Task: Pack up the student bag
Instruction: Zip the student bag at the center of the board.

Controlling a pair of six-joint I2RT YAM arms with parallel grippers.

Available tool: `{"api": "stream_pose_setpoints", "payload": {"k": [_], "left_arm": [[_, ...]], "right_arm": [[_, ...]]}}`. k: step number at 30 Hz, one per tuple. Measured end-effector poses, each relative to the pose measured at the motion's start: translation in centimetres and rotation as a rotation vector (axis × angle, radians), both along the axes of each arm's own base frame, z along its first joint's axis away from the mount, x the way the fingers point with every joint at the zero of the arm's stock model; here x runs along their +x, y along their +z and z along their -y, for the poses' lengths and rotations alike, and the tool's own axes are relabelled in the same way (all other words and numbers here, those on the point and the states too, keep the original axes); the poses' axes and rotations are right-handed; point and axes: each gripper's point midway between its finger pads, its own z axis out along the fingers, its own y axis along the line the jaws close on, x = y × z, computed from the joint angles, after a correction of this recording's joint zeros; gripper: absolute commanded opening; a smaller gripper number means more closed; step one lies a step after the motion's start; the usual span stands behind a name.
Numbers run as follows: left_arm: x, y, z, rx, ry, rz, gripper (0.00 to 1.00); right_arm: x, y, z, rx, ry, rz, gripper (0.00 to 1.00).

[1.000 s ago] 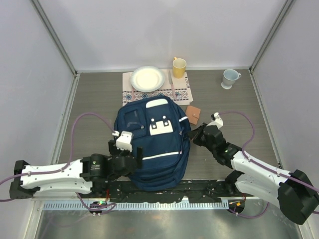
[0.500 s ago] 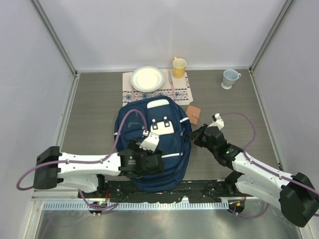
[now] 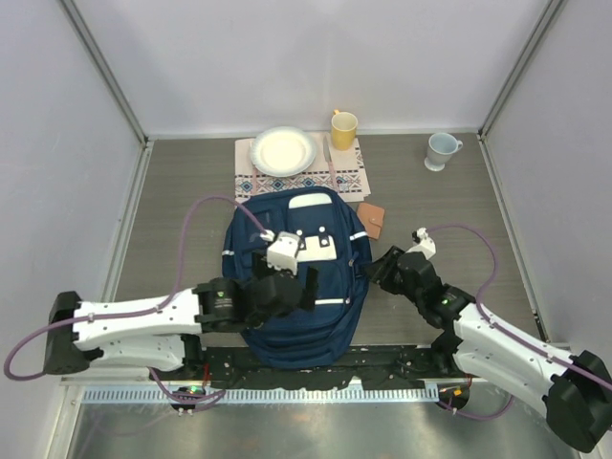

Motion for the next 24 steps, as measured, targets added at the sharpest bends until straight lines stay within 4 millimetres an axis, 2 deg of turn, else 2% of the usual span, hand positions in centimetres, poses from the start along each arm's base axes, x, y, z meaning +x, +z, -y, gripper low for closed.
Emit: {"api": "stream_pose_setpoints", "payload": {"k": [2, 4, 7, 10, 13, 17, 20, 24], "left_arm": [[1.0, 1.5, -0.7, -0.083, 0.032, 0.0, 1.0], [2.0, 2.1, -1.7, -0.136, 0.079, -0.004, 0.99], [2.7, 1.6, -3.1, -0.151, 0.137, -0.021, 1.0], [2.2, 0.3, -4.2, -0.158, 0.17, -0.056, 1.0], [1.6, -0.9, -5.8, -0.172, 0.216, -0.09, 0.99], [1.0, -1.6, -7.6, -0.217, 0.287, -0.122, 0.99], [0.7, -2.4, -8.7, -0.216, 0.329, -0.145, 1.0], [0.3, -3.8, -9.9, -0.165, 0.387, -0.179, 0.99]], "right_arm": [[-0.5, -0.5, 0.6, -0.038, -0.001, -0.024, 0.5], [-0.7, -0.3, 1.2, -0.064, -0.01, -0.029, 0.54], [-0.8, 1.3, 2.0, -0.084, -0.019, 0.004, 0.62], [-0.5, 3.5, 2.0, -0.089, -0.003, 0.055, 0.65], [0.2, 5.8, 0.9, -0.095, 0.054, 0.1, 0.65], [1.6, 7.7, -2.3, -0.097, 0.182, 0.116, 0.65], [2.4, 6.9, -4.4, -0.112, 0.271, 0.087, 0.65], [2.2, 4.0, -5.7, -0.134, 0.343, -0.001, 0.65]]}}
